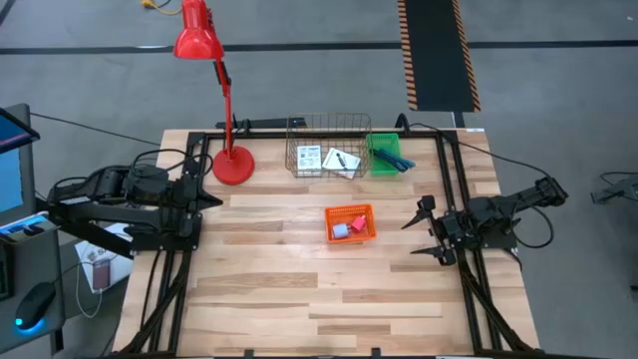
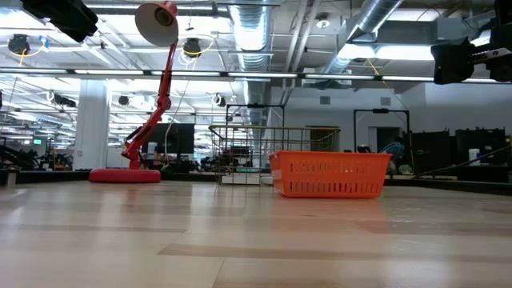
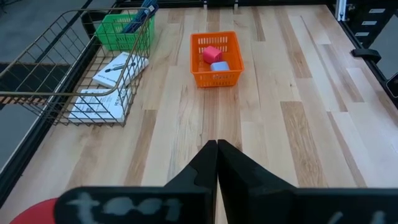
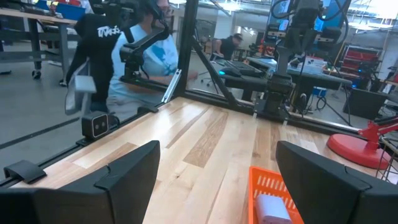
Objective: Pick and place items into bin
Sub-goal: Return to Home Position
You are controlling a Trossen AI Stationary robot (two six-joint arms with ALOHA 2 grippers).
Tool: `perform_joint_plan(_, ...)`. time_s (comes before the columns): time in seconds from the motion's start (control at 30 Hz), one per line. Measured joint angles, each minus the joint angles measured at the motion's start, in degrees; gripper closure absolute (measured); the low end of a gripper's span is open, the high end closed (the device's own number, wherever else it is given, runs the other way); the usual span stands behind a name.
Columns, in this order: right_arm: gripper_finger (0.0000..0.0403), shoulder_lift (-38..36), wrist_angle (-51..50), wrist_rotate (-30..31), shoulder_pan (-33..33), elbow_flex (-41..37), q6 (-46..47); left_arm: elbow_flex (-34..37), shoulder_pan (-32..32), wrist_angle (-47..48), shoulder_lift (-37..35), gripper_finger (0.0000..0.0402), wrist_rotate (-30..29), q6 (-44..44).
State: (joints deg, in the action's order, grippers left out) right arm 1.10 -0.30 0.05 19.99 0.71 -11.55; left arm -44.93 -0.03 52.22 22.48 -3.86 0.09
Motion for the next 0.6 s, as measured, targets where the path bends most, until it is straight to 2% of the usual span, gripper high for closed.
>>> perform_joint_plan(0.6,0.0085,0.02,-0.01,0.00,0.00,0.00,0.00,0.00,0.02,0.00,0.00,0.0401,-0.02,-0.39)
